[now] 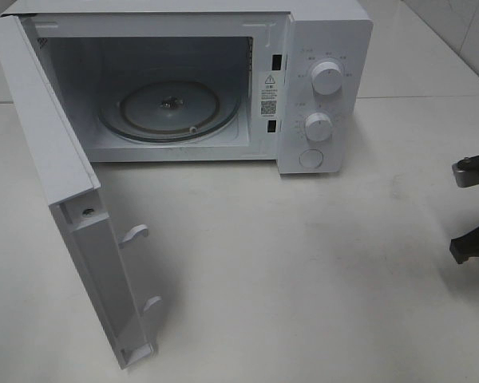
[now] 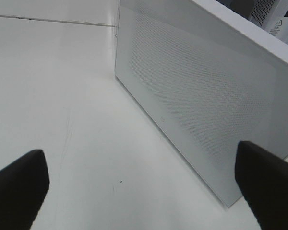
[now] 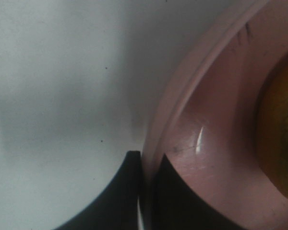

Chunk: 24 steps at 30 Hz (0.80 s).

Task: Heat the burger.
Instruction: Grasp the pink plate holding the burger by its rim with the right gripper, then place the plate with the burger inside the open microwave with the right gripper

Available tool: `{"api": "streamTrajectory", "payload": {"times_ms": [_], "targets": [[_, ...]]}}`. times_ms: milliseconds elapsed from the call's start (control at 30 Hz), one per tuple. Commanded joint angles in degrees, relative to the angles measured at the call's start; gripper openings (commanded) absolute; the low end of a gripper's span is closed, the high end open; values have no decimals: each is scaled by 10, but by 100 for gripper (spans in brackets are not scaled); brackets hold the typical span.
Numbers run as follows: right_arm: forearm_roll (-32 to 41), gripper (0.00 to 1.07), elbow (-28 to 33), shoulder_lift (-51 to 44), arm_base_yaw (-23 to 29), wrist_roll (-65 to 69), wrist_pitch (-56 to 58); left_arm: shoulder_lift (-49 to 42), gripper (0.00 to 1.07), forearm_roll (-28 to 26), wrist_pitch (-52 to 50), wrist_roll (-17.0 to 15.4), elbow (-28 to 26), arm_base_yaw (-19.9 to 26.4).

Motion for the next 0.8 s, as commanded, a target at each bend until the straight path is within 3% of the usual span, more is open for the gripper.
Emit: {"api": "streamTrajectory", "payload": {"times_ms": [33,367,800], "targets": [[-42,0,2,-5,14,30,23,-10,98,-1,-4,0,2,2],[-116,0,2,-10,76,88,78,-10,98,-1,-4,0,2,2],[-116,0,2,-86,135,74,135,-10,98,-1,-4,0,2,2]]}}
